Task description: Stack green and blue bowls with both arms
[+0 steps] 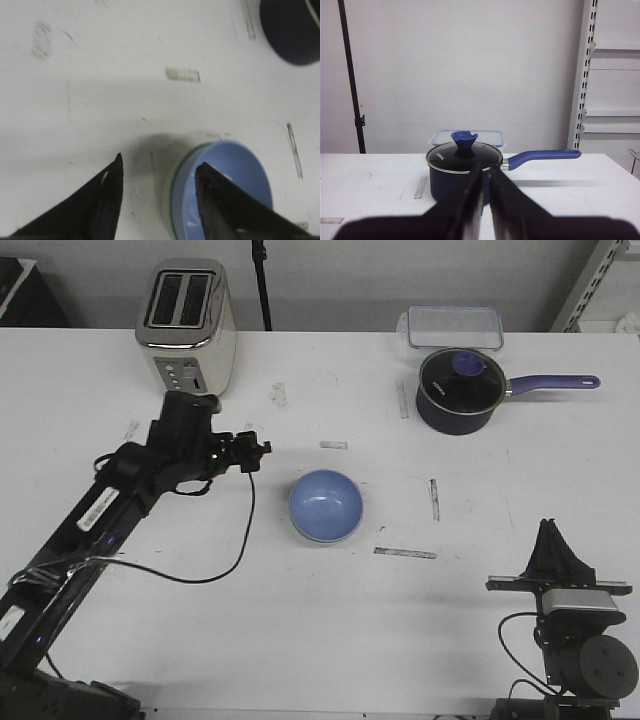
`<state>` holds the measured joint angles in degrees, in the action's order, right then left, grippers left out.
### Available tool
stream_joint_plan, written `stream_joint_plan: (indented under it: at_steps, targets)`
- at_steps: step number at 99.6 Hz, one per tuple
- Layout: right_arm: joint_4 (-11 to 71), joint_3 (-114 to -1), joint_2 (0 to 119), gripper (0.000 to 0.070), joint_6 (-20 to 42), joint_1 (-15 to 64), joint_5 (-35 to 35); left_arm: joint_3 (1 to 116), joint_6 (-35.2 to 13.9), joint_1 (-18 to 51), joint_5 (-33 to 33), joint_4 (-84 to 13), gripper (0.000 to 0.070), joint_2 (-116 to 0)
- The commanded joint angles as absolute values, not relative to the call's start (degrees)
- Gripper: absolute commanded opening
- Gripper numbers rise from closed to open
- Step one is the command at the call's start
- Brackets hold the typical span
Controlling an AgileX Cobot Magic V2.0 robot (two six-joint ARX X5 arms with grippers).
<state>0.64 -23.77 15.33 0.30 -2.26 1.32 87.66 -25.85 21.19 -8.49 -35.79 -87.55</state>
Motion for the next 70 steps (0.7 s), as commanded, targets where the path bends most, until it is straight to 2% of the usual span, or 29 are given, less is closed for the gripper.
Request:
stream_joint_plan:
  at_steps: [1, 11, 18, 27, 34, 48, 70]
  targets:
    - [-0.01, -23.66, 15.38, 0.0015, 0.58, -2.22, 1.28, 84.79, -22.83, 20.1, -6.96, -32.34, 0.0219, -84.71]
    - [-0.01, -23.66, 15.38, 0.0015, 0.58, -2.22, 1.28, 77.71, -19.4, 17.32, -4.99, -26.5, 0.0109, -78.46]
    - [-0.01, -23.66, 15.38, 0.0015, 0.58, -2.22, 1.28, 72.6, -16.16, 15.35, -4.49, -22.48, 0.0073, -74.13]
    - [-0.01, -23.66, 15.38, 0.0015, 0.58, -2.22, 1.26, 66.19, -11.49, 12.93, -4.47, -18.61, 0.0064, -68.84]
    - [-0.01, -23.66, 15.38, 0.0015, 0.58, -2.22, 1.28, 61.32, -8.14, 11.14, -4.45, -16.43, 0.0, -64.84]
    - [0.01, -23.66, 15.38, 0.0015, 0.58, -2.22, 1.26, 52.01, -4.89, 8.36, -4.43, -10.92, 0.0, -57.32]
    - [-0.01, -23.66, 15.38, 0.0015, 0.58, -2.22, 1.26, 41.01, -4.73, 4.71, -4.43, -5.91, 0.0, -47.4]
